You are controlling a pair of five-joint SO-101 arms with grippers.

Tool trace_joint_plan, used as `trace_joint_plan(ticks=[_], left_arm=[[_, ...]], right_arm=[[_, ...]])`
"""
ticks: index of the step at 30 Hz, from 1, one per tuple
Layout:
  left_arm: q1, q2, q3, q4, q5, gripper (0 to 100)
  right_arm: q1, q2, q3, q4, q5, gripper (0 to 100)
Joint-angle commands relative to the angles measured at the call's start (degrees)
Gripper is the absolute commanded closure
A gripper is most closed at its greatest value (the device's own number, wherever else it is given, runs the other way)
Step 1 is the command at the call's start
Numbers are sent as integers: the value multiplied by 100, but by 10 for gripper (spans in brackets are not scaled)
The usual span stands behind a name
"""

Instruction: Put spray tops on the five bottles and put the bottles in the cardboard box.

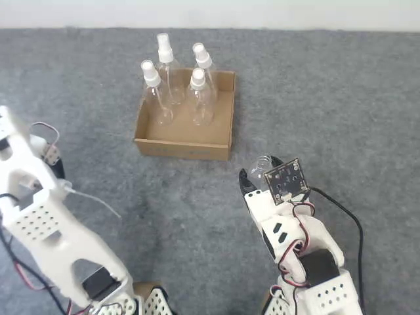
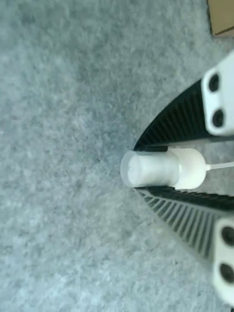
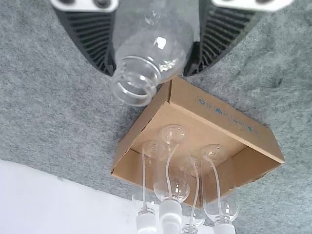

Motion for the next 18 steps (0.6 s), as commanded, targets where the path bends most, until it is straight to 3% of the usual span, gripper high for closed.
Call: trace_joint_plan(ticks=[1,18], left_arm=[[-18,-79,-418,237,-44,990],[-141,-1793,119,237,-448,990]], right_arm=[[75,-145,-132,-127,9,907],[75,-145,-132,-127,9,907]])
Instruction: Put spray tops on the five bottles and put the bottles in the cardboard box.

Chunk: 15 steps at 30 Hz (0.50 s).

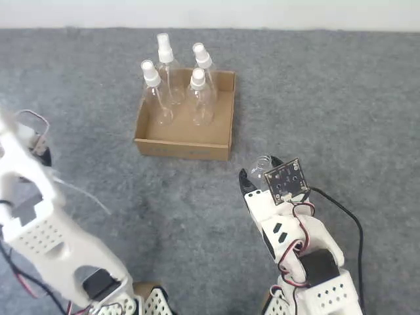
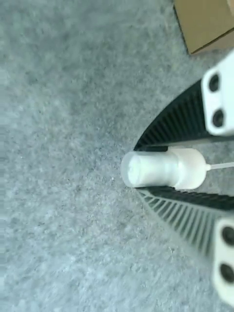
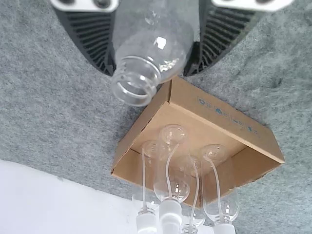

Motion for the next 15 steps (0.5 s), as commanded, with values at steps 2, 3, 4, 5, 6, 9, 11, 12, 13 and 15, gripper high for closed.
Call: trace_joint_plan(ticks=[2,3,4,5,6,9,11,12,13,15], left_arm=[[-97,-800,-22,211,-105,990],[-97,-870,31,211,-123,990],[-97,-958,92,211,-211,990],[-79,-1064,180,211,-299,990],[-70,-1178,295,211,-369,990],[-70,-1609,690,193,-501,990],[-79,-1934,954,193,-642,990],[-79,-2092,1086,185,-738,990],[-79,-2259,1209,158,-818,990],[-79,-2585,1525,-18,-879,990]], right_arm=[[57,-145,-132,-127,9,907],[57,-145,-132,-127,9,907],[57,-145,-132,-127,9,907],[57,-145,-132,-127,9,907],[57,-145,-141,-127,9,907],[48,-154,-149,-154,9,907],[57,-154,-149,-163,9,907],[57,-154,-149,-163,9,907],[57,-154,-149,-163,9,907],[57,-154,-149,-163,9,907]])
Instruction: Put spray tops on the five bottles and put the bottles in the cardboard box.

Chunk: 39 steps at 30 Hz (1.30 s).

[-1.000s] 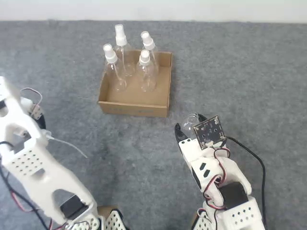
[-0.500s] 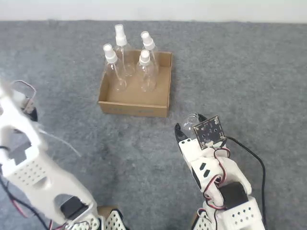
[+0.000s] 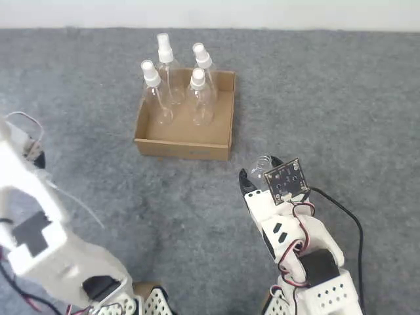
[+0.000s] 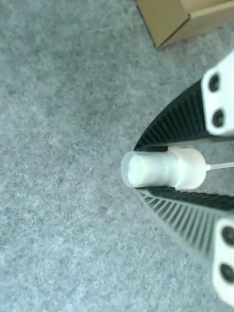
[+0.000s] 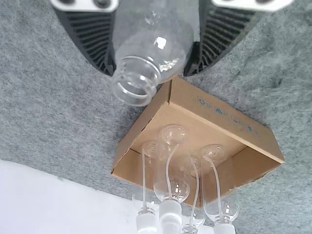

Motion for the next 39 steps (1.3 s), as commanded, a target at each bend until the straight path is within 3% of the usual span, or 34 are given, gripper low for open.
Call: trace_joint_plan(ticks=[1,8,13,18,22,28,39], left_arm=[[0,-1090,488,-141,-237,990],[26,-2462,1657,-791,-237,990],[35,-3499,2668,-1679,-229,990],[158,-4237,3574,-2760,-220,990],[607,-4554,4268,-3446,-185,990],[976,-5099,4927,-4070,580,990],[1345,-6971,6009,-4765,1055,990]], right_arm=[[48,-154,-149,-163,9,908],[40,-154,-264,-119,9,912],[13,-154,-281,-119,9,912],[-532,-154,-343,-127,26,913],[-840,-154,-343,-136,633,913],[-1560,-154,-343,-163,809,913],[-2607,-145,-360,-866,818,913]])
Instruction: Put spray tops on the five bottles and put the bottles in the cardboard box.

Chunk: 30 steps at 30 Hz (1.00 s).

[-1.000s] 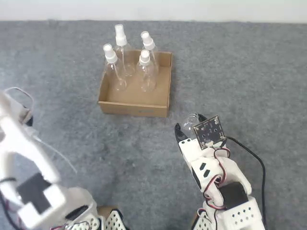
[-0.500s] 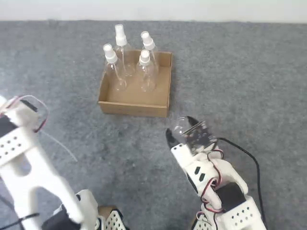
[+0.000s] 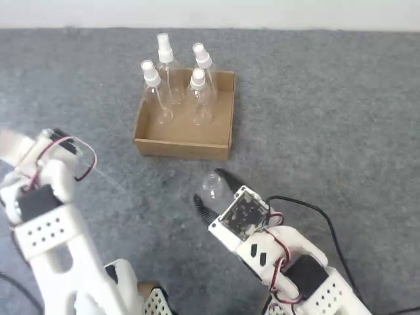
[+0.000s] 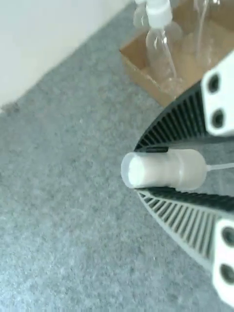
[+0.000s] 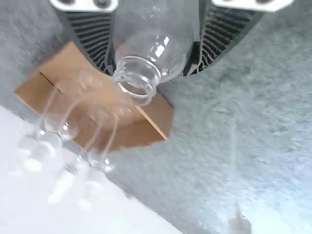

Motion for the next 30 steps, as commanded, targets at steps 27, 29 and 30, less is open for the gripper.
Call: trace_joint_plan(ticks=[27,29,30], left_arm=[[1257,-5468,1323,-747,202,990],[1600,-5468,1235,-835,202,990],[1811,-5468,1182,-862,202,990]], right_arm=[[-330,-145,158,338,44,913],[-242,-145,158,338,26,913],[-207,-145,158,338,26,913]])
